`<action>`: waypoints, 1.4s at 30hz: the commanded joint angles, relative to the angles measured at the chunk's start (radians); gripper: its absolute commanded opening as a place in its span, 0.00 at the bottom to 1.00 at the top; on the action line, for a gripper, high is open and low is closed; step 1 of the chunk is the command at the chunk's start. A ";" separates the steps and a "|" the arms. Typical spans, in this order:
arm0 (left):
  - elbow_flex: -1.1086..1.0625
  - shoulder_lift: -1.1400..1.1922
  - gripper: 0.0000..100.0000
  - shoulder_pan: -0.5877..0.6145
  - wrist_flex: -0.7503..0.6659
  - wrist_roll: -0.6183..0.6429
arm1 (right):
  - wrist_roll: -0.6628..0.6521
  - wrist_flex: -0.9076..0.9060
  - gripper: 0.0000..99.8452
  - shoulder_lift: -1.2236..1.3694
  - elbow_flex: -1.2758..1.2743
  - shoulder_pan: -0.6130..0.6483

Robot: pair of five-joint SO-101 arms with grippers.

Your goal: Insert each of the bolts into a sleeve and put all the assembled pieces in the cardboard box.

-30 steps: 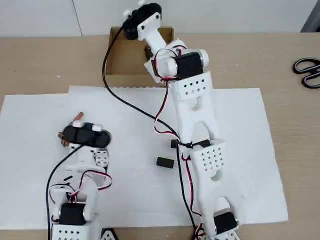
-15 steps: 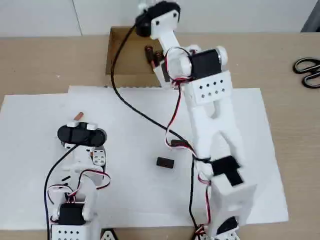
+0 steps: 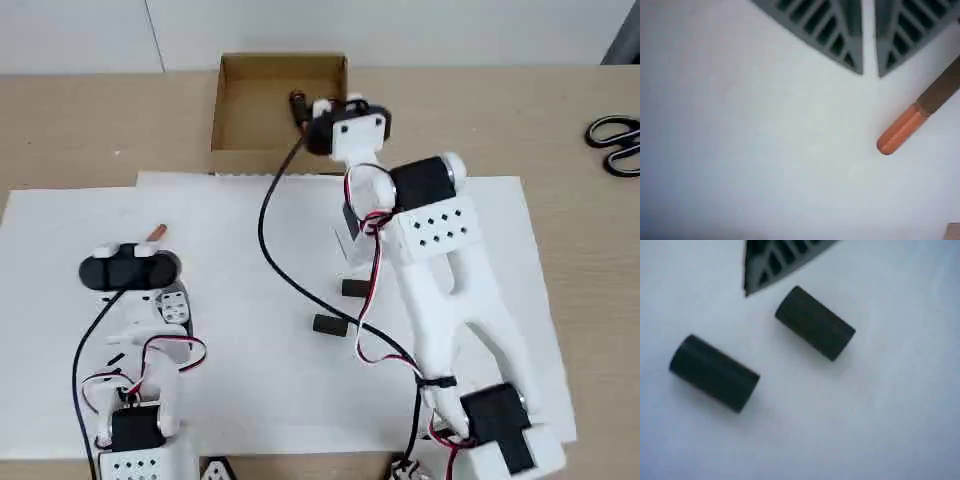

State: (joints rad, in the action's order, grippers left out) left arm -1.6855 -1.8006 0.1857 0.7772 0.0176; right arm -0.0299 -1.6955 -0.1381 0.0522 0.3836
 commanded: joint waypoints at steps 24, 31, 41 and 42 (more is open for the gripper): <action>0.004 -0.005 0.01 0.009 -0.023 0.011 | -0.888 0.180 0.15 -0.065 -0.428 0.125; 0.004 -0.005 0.01 0.009 -0.025 0.011 | -0.911 0.180 0.15 -0.067 -0.428 0.208; 0.004 -0.005 0.01 0.009 -0.025 0.011 | -0.911 0.248 0.15 -0.053 -0.436 0.223; 0.004 -0.005 0.01 0.009 -0.025 0.011 | -0.911 0.255 0.15 -0.053 -0.436 0.223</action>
State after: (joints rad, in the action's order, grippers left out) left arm -1.6855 -1.8006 0.1933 0.7741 0.0222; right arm -0.9321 -1.4622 -0.1642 -0.3882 0.6030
